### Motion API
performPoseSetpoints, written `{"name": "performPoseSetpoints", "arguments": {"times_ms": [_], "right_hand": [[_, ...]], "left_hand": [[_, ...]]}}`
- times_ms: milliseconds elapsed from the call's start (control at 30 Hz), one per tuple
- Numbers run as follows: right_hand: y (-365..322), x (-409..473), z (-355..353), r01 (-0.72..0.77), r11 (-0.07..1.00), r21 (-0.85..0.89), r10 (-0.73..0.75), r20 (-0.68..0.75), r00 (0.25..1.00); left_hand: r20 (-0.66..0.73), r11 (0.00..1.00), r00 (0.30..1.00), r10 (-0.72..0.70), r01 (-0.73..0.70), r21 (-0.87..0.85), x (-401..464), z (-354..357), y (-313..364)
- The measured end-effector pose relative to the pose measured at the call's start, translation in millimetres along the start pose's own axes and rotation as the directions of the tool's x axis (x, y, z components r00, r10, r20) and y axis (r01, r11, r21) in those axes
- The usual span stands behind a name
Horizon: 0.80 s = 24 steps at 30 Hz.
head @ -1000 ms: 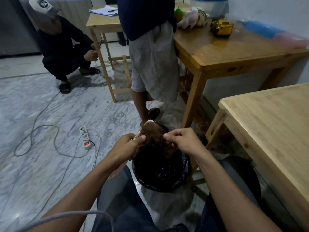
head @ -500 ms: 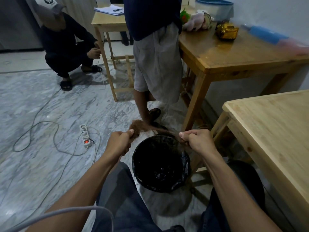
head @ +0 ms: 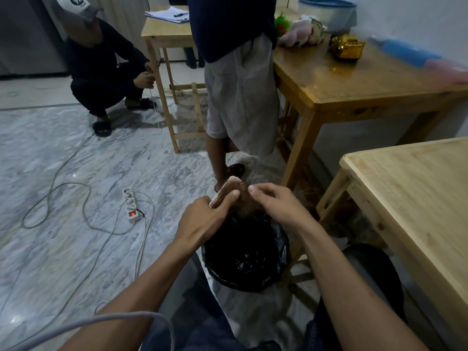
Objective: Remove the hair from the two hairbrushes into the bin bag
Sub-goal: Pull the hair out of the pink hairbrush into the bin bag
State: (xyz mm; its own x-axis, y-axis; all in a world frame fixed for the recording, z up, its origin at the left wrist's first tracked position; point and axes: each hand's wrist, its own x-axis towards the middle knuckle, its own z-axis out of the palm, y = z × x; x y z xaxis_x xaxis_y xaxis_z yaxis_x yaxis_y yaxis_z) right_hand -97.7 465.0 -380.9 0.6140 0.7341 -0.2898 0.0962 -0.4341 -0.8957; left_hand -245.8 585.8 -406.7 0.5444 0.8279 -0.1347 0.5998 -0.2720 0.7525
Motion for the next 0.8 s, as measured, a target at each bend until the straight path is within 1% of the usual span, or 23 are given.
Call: {"name": "performPoseSetpoints", "arguments": {"times_ms": [67,133,200,300,367,400,467,567,600,700,733,800], "right_hand": [[2.5,0.1,2.4,0.013,1.000,-0.002,-0.012,0.068,0.998],[4.8,-1.0,2.9,0.030,0.999,-0.017,-0.030,0.019,0.999],[6.1,-3.2,0.9,0.017,0.996,-0.082,-0.020,-0.048,0.999],[8.6,-7.7,-10.0,-0.020,0.988,-0.153,0.003,-0.108,0.994],[10.6,-10.4,-18.5,-0.046,0.989,-0.140,0.027,-0.136,0.990],[12.1,-10.5,-21.5,-0.057,0.989,-0.139,0.037,-0.148,0.988],[13.5,-8.8,-22.8,-0.072,0.984,-0.160,0.048,-0.146,0.988],[7.6,-7.7,-16.8,-0.109,0.966,-0.234,0.100,-0.052,0.994],[4.2,-7.6,-14.6,-0.103,0.969,-0.223,0.095,-0.044,0.994],[-4.2,-2.8,-9.9,-0.016,1.000,-0.026,0.013,-0.136,0.991],[-8.0,-2.7,-8.0,0.000,1.000,0.030,0.005,-0.144,0.990],[-10.0,-2.4,-3.0,-0.005,0.996,0.092,0.012,-0.068,0.998]], "left_hand": [[-0.014,1.000,1.000,-0.004,0.005,0.016,6.7,1.4,-2.7],[0.003,0.999,0.999,-0.032,0.032,-0.036,15.2,-0.4,-11.2],[0.009,0.994,0.996,-0.084,0.084,-0.076,22.1,-3.3,-21.2],[-0.048,0.971,0.981,-0.191,0.181,-0.159,30.0,-12.3,-40.1],[-0.083,0.952,0.963,-0.257,0.238,-0.190,32.9,-19.8,-49.8],[-0.085,0.952,0.961,-0.264,0.246,-0.184,33.1,-21.7,-51.4],[-0.074,0.964,0.972,-0.222,0.207,-0.167,32.3,-20.7,-47.6],[-0.058,0.990,0.993,-0.105,0.099,-0.096,27.6,-13.5,-30.7],[-0.058,0.996,0.996,-0.066,0.063,-0.059,25.1,-11.9,-23.9],[-0.079,0.999,0.996,0.034,-0.031,0.034,18.0,-10.0,-5.3],[-0.082,0.997,0.995,0.059,-0.055,0.049,16.9,-9.2,-1.2],[-0.080,0.994,0.992,0.098,-0.093,0.064,14.9,-7.2,3.8]]}}
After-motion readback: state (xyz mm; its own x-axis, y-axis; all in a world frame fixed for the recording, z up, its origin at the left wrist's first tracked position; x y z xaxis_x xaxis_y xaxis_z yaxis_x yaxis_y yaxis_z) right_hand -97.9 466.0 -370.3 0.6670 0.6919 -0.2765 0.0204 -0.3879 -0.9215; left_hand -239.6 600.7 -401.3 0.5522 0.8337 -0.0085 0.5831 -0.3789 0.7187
